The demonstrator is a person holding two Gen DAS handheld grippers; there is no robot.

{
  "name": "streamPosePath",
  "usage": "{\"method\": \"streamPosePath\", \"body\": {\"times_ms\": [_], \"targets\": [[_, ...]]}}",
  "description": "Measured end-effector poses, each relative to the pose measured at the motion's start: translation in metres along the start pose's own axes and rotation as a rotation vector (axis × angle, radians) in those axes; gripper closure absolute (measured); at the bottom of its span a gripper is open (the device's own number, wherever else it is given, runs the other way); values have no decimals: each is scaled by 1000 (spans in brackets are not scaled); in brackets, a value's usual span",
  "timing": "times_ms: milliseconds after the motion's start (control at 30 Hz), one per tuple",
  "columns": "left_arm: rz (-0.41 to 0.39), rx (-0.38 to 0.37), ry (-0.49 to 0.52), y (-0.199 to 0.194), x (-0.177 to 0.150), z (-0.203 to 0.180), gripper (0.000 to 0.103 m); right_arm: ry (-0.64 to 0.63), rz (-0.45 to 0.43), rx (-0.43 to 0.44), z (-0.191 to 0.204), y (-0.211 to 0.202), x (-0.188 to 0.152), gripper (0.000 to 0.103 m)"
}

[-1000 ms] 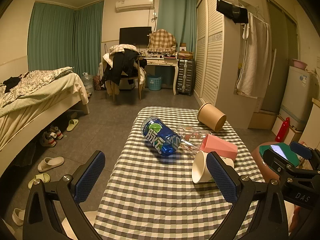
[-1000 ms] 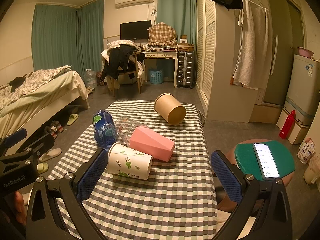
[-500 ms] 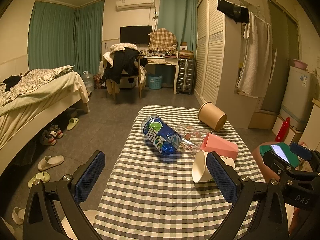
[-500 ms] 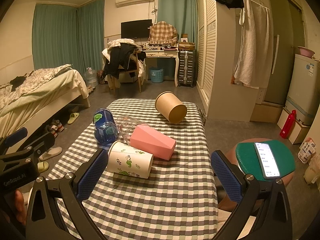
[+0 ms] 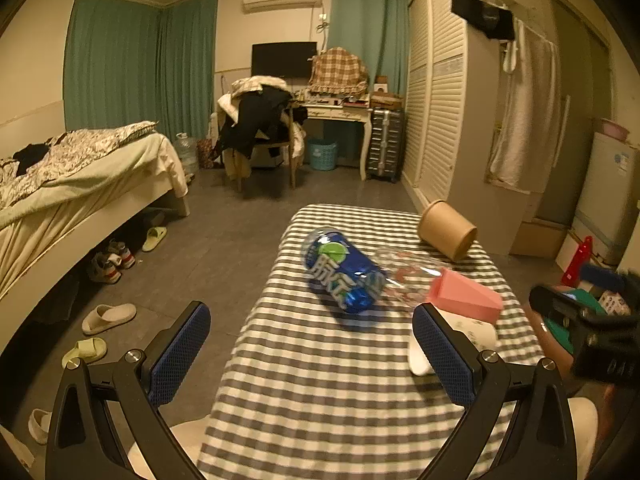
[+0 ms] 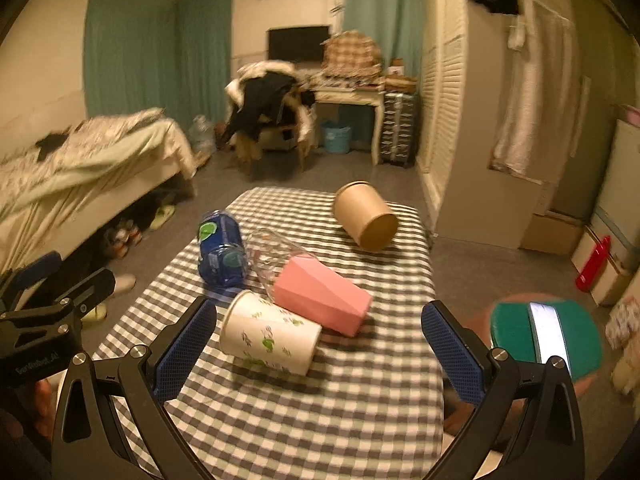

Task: Flip cup upside down
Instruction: 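Reach the right gripper to the clear printed cup and grasp it, then lift the clear cup with the right gripper and rotate it rim-down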

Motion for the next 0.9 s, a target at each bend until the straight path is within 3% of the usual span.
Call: {"method": "streamPosePath", "body": {"times_ms": [133, 333, 533, 633, 733, 867, 900], "targets": [[30, 29, -18, 20, 9, 16, 0, -109, 77, 68, 11, 36, 32, 0], [94, 68, -52, 61, 14, 41, 0, -328, 289, 103, 35, 128, 67, 0], [153, 94, -71, 98, 12, 60, 0, -427, 494, 170, 52, 200, 61, 1], [169, 98, -87, 111, 12, 68, 0, -455, 556, 195, 58, 218, 52, 2], [175, 122, -88, 119, 12, 75, 0, -478, 603, 217, 61, 230, 44, 10], [193, 118, -101, 126, 10, 79, 0, -488, 637, 242, 61, 242, 36, 34], [196, 119, -101, 125, 9, 79, 0, -477, 637, 254, 60, 245, 35, 35]]}}
Point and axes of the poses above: each gripper's, at about its wrist camera, not at the fingertips, and y roughly the way its jaws point, z to its left, x to its top, the point moved 2 cm from there along y, roughly the way its jaws point, and after that the axes turned 2 degrees about -x, right-handed, at the moved point
